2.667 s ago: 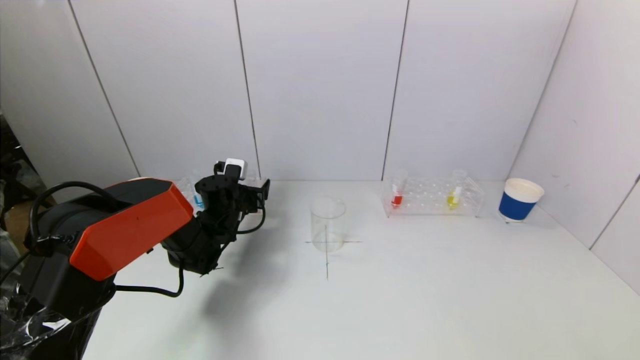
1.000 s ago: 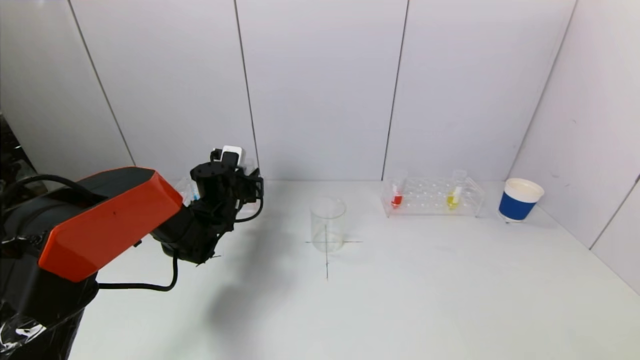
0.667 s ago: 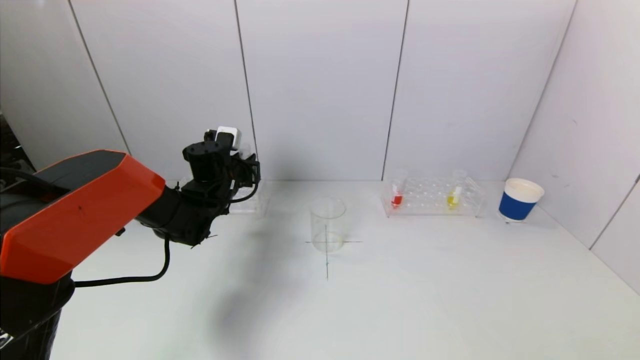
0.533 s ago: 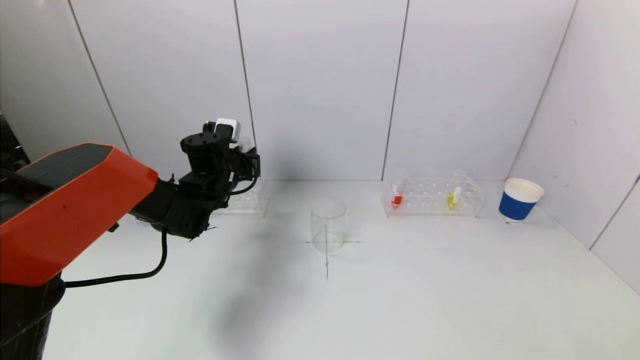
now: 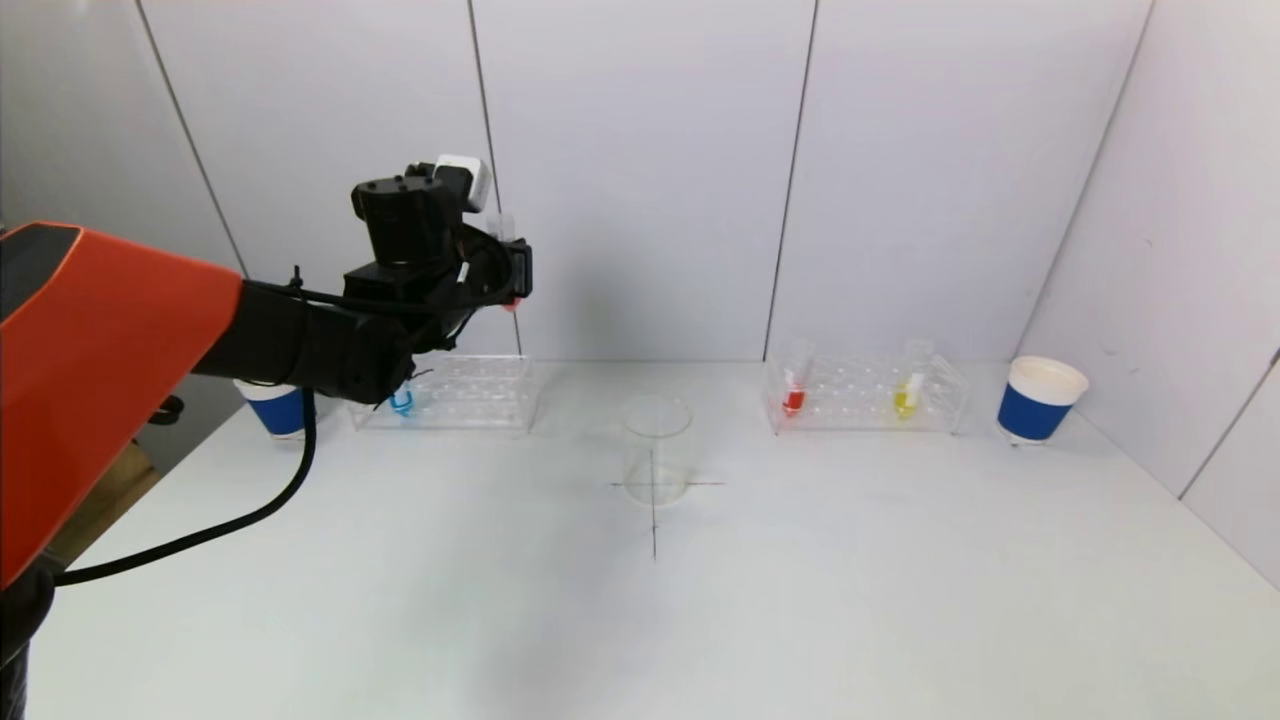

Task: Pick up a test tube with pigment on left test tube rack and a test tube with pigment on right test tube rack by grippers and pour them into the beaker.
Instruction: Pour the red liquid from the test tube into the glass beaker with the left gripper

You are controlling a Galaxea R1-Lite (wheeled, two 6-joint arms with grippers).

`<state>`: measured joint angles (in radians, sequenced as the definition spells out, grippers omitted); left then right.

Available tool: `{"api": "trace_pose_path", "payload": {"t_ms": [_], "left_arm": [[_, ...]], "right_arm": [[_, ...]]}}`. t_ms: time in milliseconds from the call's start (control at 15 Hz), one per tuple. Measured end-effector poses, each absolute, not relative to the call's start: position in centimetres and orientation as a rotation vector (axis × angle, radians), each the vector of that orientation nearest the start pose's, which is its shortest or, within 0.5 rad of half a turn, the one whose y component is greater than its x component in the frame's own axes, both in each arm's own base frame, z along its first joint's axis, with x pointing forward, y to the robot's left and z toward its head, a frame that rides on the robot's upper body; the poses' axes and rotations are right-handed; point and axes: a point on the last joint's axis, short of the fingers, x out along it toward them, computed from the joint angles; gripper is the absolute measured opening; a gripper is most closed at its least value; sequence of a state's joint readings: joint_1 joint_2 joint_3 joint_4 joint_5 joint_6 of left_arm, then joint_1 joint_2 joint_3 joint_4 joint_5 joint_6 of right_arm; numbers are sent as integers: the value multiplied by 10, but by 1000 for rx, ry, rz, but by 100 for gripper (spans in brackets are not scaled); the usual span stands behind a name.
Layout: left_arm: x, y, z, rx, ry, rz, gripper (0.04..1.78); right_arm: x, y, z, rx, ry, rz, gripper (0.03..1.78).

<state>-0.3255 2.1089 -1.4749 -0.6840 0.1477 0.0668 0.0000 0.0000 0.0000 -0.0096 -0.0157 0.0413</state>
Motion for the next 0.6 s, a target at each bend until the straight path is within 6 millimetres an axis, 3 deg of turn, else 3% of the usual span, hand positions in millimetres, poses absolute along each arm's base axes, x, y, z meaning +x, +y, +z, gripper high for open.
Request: {"api": "trace_pose_path", "payload": {"t_ms": [200,600], "left_arm": [[417,-149,241,61,-31,-265,45],[414,-158,253,76,-52,-639,45]], "right_arm": [[-23,0,76,41,-9,-15,176],[-23,0,76,41,-10,-16,176]]}}
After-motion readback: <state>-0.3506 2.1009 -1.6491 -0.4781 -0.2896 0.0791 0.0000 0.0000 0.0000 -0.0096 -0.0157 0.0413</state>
